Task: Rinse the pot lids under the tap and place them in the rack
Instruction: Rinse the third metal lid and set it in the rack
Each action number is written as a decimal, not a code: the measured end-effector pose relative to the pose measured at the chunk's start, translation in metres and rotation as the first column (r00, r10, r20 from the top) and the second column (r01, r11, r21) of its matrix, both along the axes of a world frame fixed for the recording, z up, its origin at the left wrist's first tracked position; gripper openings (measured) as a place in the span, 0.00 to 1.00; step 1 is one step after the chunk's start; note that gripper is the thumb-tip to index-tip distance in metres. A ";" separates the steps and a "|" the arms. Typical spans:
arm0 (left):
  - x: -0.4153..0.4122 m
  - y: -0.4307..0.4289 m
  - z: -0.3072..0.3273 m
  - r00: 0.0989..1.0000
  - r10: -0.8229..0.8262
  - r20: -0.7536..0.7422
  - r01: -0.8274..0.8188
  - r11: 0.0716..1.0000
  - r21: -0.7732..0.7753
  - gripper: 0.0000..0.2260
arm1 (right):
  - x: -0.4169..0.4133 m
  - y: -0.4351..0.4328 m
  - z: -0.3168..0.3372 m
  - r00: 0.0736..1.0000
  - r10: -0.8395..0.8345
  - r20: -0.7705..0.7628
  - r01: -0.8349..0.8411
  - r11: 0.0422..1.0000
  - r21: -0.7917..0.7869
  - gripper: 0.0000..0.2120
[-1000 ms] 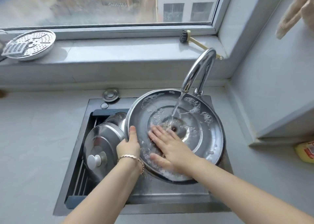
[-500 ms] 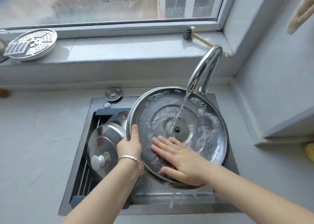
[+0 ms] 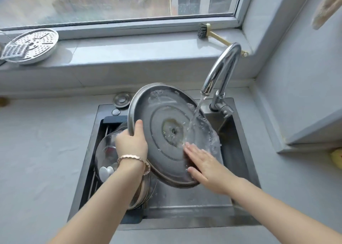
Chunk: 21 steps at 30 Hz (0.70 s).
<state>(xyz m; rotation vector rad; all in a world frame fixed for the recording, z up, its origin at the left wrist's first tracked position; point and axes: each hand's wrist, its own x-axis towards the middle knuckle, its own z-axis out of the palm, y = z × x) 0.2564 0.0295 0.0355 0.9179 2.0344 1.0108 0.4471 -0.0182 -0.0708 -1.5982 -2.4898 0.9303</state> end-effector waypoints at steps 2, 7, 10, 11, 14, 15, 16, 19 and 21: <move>-0.001 0.004 0.008 0.994 -0.058 -0.092 0.064 0.996 0.065 0.22 | 0.018 -0.007 -0.014 0.975 -0.142 0.170 0.159 0.983 -0.090 0.31; 0.003 0.006 0.021 0.977 -0.078 -0.199 0.109 0.983 0.147 0.22 | 0.007 -0.012 -0.012 0.859 -0.490 0.149 0.509 0.848 -0.146 0.26; 0.011 0.000 0.014 0.988 -0.020 -0.154 0.050 0.979 0.196 0.20 | -0.035 -0.007 0.015 0.857 -0.471 -0.208 0.428 0.876 -0.224 0.26; 0.014 -0.002 0.011 0.992 0.003 -0.124 0.023 0.978 0.207 0.19 | -0.052 -0.007 0.027 0.856 -0.408 -0.317 0.355 0.910 -0.212 0.26; 0.019 -0.008 0.007 0.995 0.058 -0.085 -0.035 0.969 0.243 0.16 | -0.082 -0.009 0.047 0.864 -0.173 -0.472 0.156 0.985 -0.075 0.32; 0.019 -0.009 0.006 0.995 0.074 -0.067 -0.054 0.962 0.269 0.17 | -0.080 -0.008 0.043 0.886 -0.112 -0.449 0.118 0.993 -0.015 0.36; 0.017 -0.011 0.006 0.995 0.090 -0.051 -0.072 0.956 0.286 0.18 | -0.073 -0.006 0.035 0.912 -0.081 -0.402 0.106 0.993 0.041 0.39; 0.011 -0.015 0.005 0.992 0.123 -0.035 -0.108 0.950 0.292 0.19 | -0.042 0.007 0.010 0.950 -0.215 -0.225 0.229 0.973 0.037 0.44; 0.011 -0.018 0.004 0.989 0.147 -0.014 -0.138 0.953 0.269 0.19 | -0.031 0.015 0.006 0.935 -0.341 -0.098 0.335 0.940 -0.068 0.36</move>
